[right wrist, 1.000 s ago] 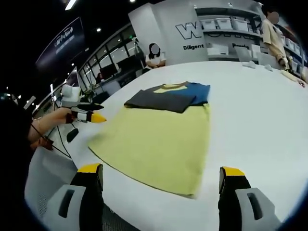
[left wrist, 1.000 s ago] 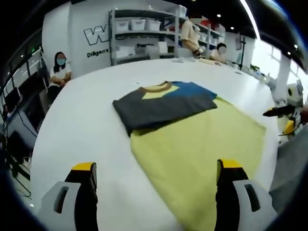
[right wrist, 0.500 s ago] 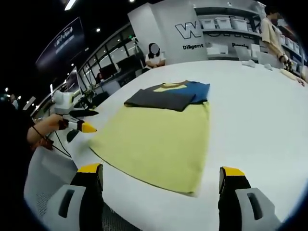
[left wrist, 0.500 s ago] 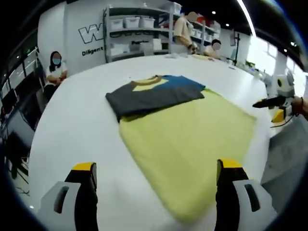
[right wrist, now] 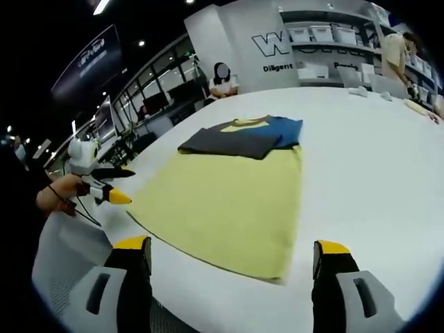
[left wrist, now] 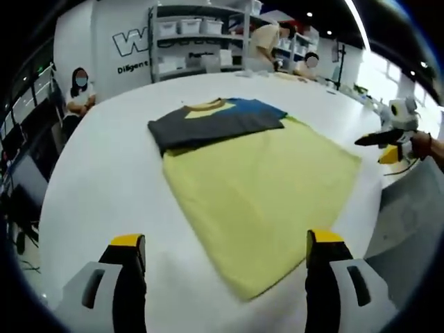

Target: Fold the garment on the visible template until the final outline fits inside the template.

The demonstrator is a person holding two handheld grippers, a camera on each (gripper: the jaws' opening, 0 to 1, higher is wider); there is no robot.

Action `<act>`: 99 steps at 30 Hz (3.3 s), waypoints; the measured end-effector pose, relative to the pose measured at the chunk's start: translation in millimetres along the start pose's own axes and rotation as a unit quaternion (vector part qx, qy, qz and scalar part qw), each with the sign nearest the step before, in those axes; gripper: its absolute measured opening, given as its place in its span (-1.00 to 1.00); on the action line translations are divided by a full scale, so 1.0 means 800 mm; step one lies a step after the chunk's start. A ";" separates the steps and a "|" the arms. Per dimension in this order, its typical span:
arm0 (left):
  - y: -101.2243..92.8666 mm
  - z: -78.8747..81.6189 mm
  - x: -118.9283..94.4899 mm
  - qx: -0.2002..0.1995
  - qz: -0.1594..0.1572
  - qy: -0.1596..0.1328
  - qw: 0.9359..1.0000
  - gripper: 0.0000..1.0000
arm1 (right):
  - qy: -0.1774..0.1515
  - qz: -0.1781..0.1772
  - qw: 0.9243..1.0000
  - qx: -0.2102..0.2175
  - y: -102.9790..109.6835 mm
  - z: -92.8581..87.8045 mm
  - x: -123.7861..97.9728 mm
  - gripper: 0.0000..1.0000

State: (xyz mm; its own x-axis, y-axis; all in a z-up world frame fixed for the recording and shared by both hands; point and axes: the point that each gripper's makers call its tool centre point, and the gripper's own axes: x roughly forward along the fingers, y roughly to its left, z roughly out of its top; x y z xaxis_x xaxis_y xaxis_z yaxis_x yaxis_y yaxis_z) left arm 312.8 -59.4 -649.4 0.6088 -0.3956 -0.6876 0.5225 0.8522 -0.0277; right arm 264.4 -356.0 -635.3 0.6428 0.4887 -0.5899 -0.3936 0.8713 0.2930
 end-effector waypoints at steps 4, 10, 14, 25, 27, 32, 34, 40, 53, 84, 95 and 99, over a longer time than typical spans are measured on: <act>-0.004 -0.009 -0.006 -0.010 -0.007 0.005 1.000 0.71 | 0.000 -0.004 1.000 -0.005 -0.004 -0.003 0.001 0.80; -0.003 -0.019 -0.009 -0.015 -0.002 0.017 1.000 0.53 | 0.009 -0.015 1.000 -0.019 -0.013 -0.010 0.004 0.59; -0.005 -0.025 -0.010 -0.030 -0.004 0.023 0.999 0.38 | 0.022 -0.033 0.999 -0.028 -0.023 -0.018 0.004 0.34; 0.000 -0.041 -0.014 -0.048 0.007 0.044 0.998 -0.05 | 0.052 -0.083 0.995 -0.025 -0.056 -0.038 0.002 -0.53; 0.001 -0.042 -0.015 -0.047 0.009 0.046 0.998 -0.15 | 0.052 -0.083 0.995 -0.019 -0.057 -0.041 0.003 -0.56; -0.001 -0.051 -0.016 -0.050 0.007 0.063 0.997 -0.41 | 0.057 -0.090 0.994 -0.030 -0.060 -0.043 0.004 -0.81; -0.002 -0.055 -0.016 -0.056 0.004 0.070 0.996 -0.48 | 0.060 -0.094 0.993 -0.027 -0.061 -0.045 0.003 -0.89; -0.005 -0.060 -0.017 -0.059 0.003 0.079 0.995 -0.74 | 0.063 -0.095 0.993 -0.030 -0.061 -0.046 0.003 -1.00; -0.004 -0.064 -0.020 -0.057 0.005 0.089 0.994 -0.97 | 0.065 -0.089 0.994 -0.025 -0.059 -0.046 0.001 -1.00; -0.021 -0.095 -0.051 -0.025 -0.011 0.174 0.984 -0.98 | 0.114 -0.031 0.992 -0.052 -0.018 -0.067 -0.026 -1.00; -0.030 -0.107 -0.061 -0.002 -0.026 0.190 0.981 -0.98 | 0.140 -0.021 0.987 -0.075 -0.011 -0.077 -0.035 -1.00; -0.035 -0.111 -0.065 0.003 -0.031 0.197 0.980 -0.98 | 0.159 -0.020 0.984 -0.074 -0.009 -0.084 -0.040 -1.00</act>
State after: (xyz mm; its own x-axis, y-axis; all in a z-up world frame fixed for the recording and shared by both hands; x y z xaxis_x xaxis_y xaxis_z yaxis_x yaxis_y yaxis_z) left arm 213.3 -32.0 -677.5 0.2981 -0.2823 -0.9118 0.5556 0.8281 -0.0748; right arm 202.7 -381.2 -669.2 0.4297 0.3958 -0.8116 -0.4787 0.8620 0.1669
